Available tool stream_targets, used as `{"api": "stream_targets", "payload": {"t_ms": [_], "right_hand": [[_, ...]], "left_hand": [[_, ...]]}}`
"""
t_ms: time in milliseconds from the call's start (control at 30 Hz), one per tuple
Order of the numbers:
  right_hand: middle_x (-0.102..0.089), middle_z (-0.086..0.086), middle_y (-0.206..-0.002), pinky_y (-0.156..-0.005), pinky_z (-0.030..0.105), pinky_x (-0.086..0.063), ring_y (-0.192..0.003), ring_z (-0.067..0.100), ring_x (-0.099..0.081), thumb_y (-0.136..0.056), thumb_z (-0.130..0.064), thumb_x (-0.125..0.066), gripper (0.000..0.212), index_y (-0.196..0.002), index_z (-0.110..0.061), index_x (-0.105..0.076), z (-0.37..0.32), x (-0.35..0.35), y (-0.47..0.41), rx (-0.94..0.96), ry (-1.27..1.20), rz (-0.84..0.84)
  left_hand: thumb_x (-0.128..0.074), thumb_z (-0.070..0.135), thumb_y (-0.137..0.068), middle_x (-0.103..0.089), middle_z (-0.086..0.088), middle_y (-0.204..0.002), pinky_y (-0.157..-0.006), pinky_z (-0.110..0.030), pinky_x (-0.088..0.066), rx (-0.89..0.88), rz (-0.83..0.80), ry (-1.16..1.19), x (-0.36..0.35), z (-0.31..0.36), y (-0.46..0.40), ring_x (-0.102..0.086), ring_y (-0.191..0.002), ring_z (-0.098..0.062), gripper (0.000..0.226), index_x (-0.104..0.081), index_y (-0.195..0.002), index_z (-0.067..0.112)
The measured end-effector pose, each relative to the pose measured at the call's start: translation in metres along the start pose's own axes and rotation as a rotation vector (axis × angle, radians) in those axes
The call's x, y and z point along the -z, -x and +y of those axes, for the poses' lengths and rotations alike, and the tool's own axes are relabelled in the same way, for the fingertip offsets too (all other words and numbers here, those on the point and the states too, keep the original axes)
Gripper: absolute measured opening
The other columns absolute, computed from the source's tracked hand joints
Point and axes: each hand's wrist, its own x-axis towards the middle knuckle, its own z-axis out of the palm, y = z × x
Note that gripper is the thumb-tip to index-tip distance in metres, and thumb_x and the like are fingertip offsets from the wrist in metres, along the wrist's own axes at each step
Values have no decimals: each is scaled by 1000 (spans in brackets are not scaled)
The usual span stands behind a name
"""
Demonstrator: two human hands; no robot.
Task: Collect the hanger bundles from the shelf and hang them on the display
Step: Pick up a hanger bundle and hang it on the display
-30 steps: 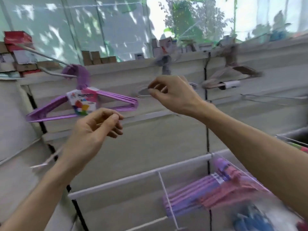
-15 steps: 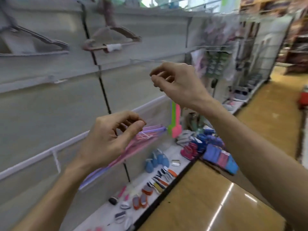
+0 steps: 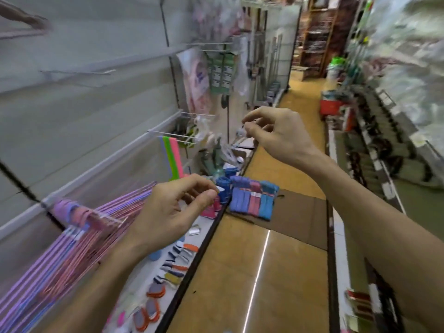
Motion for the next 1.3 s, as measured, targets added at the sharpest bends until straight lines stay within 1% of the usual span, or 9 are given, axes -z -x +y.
{"api": "stream_targets", "payload": {"t_ms": [133,233,333,467,600,767,933,1100,1300], "right_hand": [[-72,-5,-82,-65,21,-57,-67,4,-68,-96,-21,-64,17,-107,-13,-73,48,2,-29,-80,43,7],[-72,-4,-83,-67,24,-58,-69,6,-68,-96,-22,-63,17,-107,-13,-72,77,3,-58,-121,69,29],[-72,-4,-85,-69,29,-59,-72,9,-68,-97,-23,-62,17,-108,-15,-72,106,4,-84,-149,109,60],[-72,-2,-89,-74,35,-60,-77,11,-69,-97,-22,-62,18,-109,-14,-71,148,7,-108,-202,154,80],[-72,-3,-85,-76,37,-59,-77,12,-69,-96,-21,-62,17,-107,-13,-72,192,16,-132,-257,179,103],[-72,-4,-82,-75,36,-59,-74,7,-68,-96,-23,-62,18,-108,-14,-72,262,24,-160,-336,183,130],[-71,-9,-80,-78,38,-59,-73,3,-66,-95,-23,-62,16,-107,-17,-72,355,24,-190,-410,153,127],[-67,-15,-76,-78,42,-59,-72,0,-64,-96,-26,-59,18,-108,-20,-71,466,18,-229,-480,130,83],[-68,-13,-81,-80,41,-59,-78,2,-65,-98,-27,-57,21,-114,-21,-69,583,8,-280,-567,81,4]], "left_hand": [[-61,29,-96,-70,10,-89,-69,-31,-53,-12,-77,60,-30,-42,-53,-69,-84,-15,14,-70,-101,20],[-61,28,-97,-71,10,-87,-69,-30,-54,-39,-115,109,-45,-70,-100,-69,-84,-14,14,-70,-102,19],[-59,34,-96,-71,11,-89,-70,-27,-55,-65,-165,157,-59,-96,-147,-70,-85,-13,17,-69,-102,22],[-59,28,-96,-71,15,-89,-70,-21,-53,-108,-232,185,-82,-121,-203,-70,-85,-12,13,-69,-101,23],[-60,27,-96,-71,11,-90,-71,-18,-51,-121,-269,214,-112,-144,-253,-69,-87,-11,15,-70,-102,17],[-60,28,-97,-71,12,-91,-72,-14,-48,-133,-344,201,-158,-171,-315,-68,-88,-10,15,-70,-103,19],[-61,20,-97,-72,9,-87,-72,-18,-52,-80,-371,181,-218,-205,-389,-70,-84,-10,11,-71,-101,18],[-58,26,-95,-70,12,-87,-72,-17,-54,12,-420,141,-285,-247,-465,-68,-84,-5,12,-68,-101,23],[-56,31,-96,-71,10,-92,-76,-29,-57,177,-445,89,-359,-309,-539,-68,-85,-8,18,-69,-104,22]]}}
